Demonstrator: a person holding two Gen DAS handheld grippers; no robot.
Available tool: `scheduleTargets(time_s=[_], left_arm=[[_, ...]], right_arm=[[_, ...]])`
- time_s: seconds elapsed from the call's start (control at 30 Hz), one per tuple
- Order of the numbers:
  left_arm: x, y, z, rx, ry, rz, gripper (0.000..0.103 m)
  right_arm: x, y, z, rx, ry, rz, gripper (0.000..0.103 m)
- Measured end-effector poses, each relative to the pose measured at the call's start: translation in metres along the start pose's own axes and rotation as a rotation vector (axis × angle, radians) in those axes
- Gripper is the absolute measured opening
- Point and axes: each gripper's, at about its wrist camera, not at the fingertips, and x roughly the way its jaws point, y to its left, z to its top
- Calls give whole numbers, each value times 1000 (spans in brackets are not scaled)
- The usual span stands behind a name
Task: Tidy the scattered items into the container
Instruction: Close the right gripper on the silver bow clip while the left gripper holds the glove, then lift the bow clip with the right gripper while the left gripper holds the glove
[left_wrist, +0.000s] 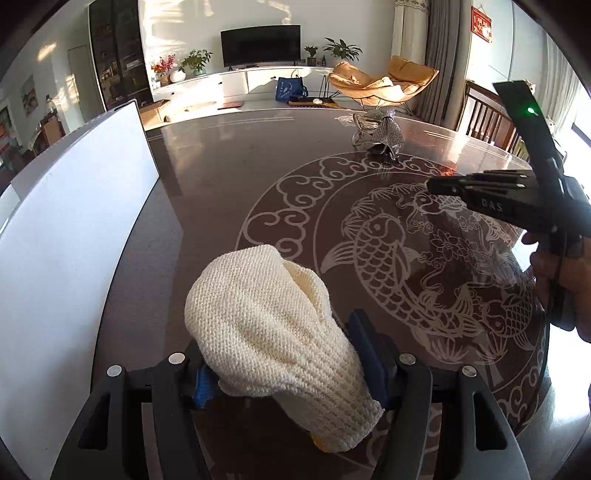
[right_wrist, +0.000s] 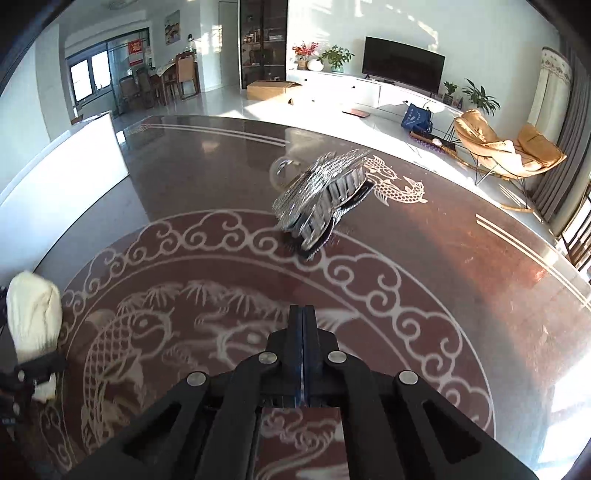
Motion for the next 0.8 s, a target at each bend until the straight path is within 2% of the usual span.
scheduleTargets(time_s=[0.03,0.1,0.13,0.17,0.2,0.3,0.43,0.57,0.6,0.63,0.67,0.7,0.8], left_arm=[[0,0,0,0,0,0,63],[2,-1,1,1,0,2,63],[2,-1,1,1,0,3,63],[3,-2,1,1,0,3,63],[2,-2,1,1,0,3,63],[3,-2,2,1,0,3,63],[3,-2,3,1,1,3,64],[3,-3,4,0,1,3,64],[3,-3,4,0,2,3,64],[4,-3,4,1,2,3,65],[5,-4,4,1,3,2,65],[6,-5,5,1,3,0,65],[8,-9,7,3,4,0,66]], right_arm=[[-7,1,-9,-2,0,0,1],[-16,-1,-21,15,1,-8,7],[-17,-5,-22,37,3,-10,28],[-14,-10,-22,74,19,-4,82],[-9,-15,-18,120,41,15,103],[6,-23,3,217,24,56,101],[27,-9,46,230,-52,8,101],[69,-14,84,232,-3,-26,99],[78,-15,90,229,9,-21,93],[85,-16,94,216,16,-43,58],[87,-15,96,192,18,-82,42],[86,-14,96,178,16,-83,40],[71,-19,86,171,-24,-48,25]])
